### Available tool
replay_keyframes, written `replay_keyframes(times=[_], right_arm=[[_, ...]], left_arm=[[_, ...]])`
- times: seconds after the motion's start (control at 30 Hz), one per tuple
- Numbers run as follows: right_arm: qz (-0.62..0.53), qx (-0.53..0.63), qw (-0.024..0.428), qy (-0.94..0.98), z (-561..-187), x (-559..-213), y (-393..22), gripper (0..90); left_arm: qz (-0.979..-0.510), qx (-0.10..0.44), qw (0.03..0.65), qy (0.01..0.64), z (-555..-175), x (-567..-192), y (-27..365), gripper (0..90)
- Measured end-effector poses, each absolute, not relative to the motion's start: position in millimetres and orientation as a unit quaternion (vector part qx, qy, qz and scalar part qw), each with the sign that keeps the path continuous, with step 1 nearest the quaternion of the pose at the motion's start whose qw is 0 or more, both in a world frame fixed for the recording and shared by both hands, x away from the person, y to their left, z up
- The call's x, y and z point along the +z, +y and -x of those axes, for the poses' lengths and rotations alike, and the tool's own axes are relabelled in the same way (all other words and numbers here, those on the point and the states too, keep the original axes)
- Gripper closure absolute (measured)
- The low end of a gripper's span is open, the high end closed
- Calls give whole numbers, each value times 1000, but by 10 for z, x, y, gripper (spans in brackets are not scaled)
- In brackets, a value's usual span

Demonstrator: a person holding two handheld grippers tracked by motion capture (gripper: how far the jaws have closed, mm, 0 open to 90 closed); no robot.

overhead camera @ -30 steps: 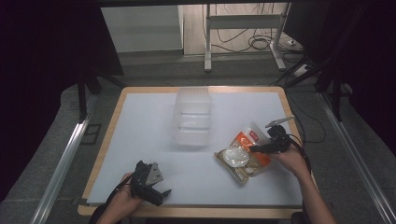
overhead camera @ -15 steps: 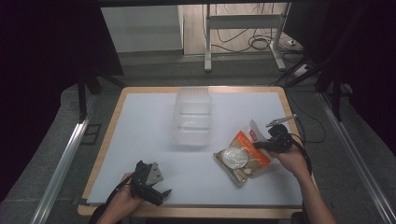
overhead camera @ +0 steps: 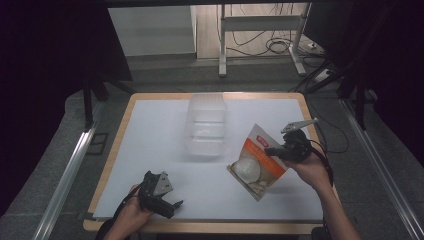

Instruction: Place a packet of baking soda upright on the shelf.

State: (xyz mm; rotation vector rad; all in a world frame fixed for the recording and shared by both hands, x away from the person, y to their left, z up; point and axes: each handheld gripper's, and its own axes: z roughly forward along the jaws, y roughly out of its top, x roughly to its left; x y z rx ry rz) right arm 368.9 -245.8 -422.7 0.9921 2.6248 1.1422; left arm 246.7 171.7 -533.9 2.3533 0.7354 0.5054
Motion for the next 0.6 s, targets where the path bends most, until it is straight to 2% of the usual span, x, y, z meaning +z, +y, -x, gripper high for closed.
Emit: replay_keyframes(times=[0.6], right_arm=[[-302,384,97,867,-3683,-3877,-2239,887]], left_arm=[[-886,198,311,282,-2471,-5323,1733,0]])
